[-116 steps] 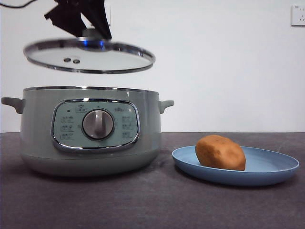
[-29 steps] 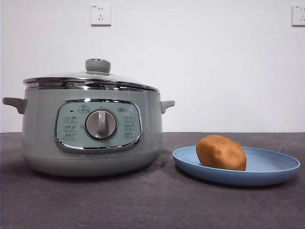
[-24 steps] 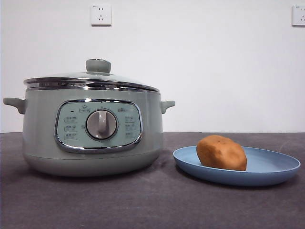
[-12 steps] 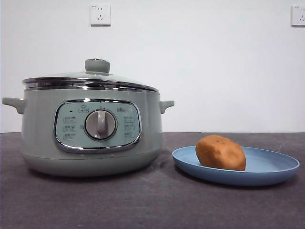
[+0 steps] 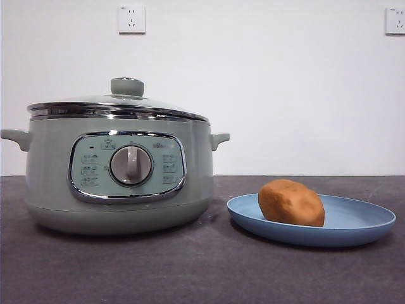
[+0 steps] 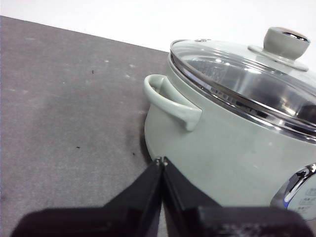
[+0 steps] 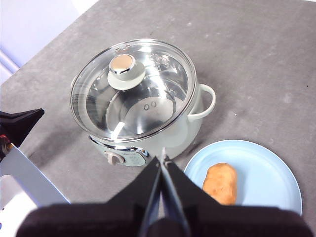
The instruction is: Take the potato out from the steamer,put the potato on the plate,close the lid
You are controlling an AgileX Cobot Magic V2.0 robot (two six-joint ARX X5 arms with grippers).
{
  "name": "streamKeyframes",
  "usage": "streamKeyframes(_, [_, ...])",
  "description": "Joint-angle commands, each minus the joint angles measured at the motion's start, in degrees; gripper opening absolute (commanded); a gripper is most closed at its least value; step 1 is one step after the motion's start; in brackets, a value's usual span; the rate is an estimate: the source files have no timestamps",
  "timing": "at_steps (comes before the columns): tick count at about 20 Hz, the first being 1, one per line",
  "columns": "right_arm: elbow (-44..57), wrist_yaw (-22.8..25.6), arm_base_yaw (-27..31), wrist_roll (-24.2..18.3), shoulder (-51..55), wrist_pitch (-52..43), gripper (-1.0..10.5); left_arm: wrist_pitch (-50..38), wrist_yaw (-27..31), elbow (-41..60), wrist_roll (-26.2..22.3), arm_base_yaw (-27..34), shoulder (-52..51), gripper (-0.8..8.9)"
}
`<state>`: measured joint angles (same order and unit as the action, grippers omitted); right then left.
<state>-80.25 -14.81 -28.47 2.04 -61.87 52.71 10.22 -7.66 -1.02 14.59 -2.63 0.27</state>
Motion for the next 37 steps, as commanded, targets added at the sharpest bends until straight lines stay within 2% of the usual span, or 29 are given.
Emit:
streamKeyframes(1, [0.0, 0.2, 0.0, -0.2, 0.2, -0.3, 0.0, -0.1, 0.1, 0.8, -0.9, 0.2, -0.1, -0.03])
streamKeyframes(13, [0.0, 0.2, 0.0, -0.2, 0.2, -0.2, 0.0, -0.1, 0.1, 0.8, -0.9, 0.2, -0.1, -0.03])
streamKeyframes(16, [0.1, 3.5, 0.2, -8.2, 0.2, 3.7, 0.0, -0.1, 0.1, 0.8, -0.9, 0.2, -0.1, -0.03])
streamKeyframes(18, [1.3, 7.9, 5.1, -8.8, 1.1, 5.0, 0.0, -0.1, 0.1, 0.8, -0.9, 0.2, -0.1, -0.03])
streamKeyframes(19, [3.0, 7.0, 8.6, -8.7, 2.3, 4.2, 0.0, -0.1, 0.1, 0.8, -0.9, 0.2, -0.1, -0.03])
streamKeyframes(21, [9.7, 1.7, 15.6, -7.6, 7.5, -1.0, 0.0, -0.1, 0.1, 0.8, -0.9, 0.2, -0.1, -0.03])
streamKeyframes(23, [20.7, -3.4, 21.6, -7.3, 14.4, -10.8, 0.0, -0.1, 0.1, 0.8, -0.9, 0.2, -0.1, -0.03])
streamKeyframes(27, [47.1, -2.8, 28.5, -6.1, 30.1, -33.3, 0.0, -0.1, 0.1, 0.8, -0.9, 0.1, -0.1, -0.03])
streamKeyframes(29, [58.7, -2.3, 28.9, -3.8, 36.6, -44.7, 0.0, -0.1, 0.1, 0.8, -0.9, 0.1, -0.1, -0.03])
streamKeyframes(31, [68.0, 0.8, 28.8, -1.2, 42.0, -53.0, 0.0, -0.1, 0.1, 0.8, -0.9, 0.1, -0.1, -0.03])
streamKeyframes(33, [73.4, 1.9, 28.8, 1.2, 45.7, -56.0, 0.0, -0.1, 0.1, 0.8, -0.9, 0.1, -0.1, -0.03])
streamKeyframes(37, [78.8, 4.5, 28.7, 3.1, 51.4, -56.0, 0.0, -0.1, 0.1, 0.8, -0.9, 0.1, -0.1, -0.03])
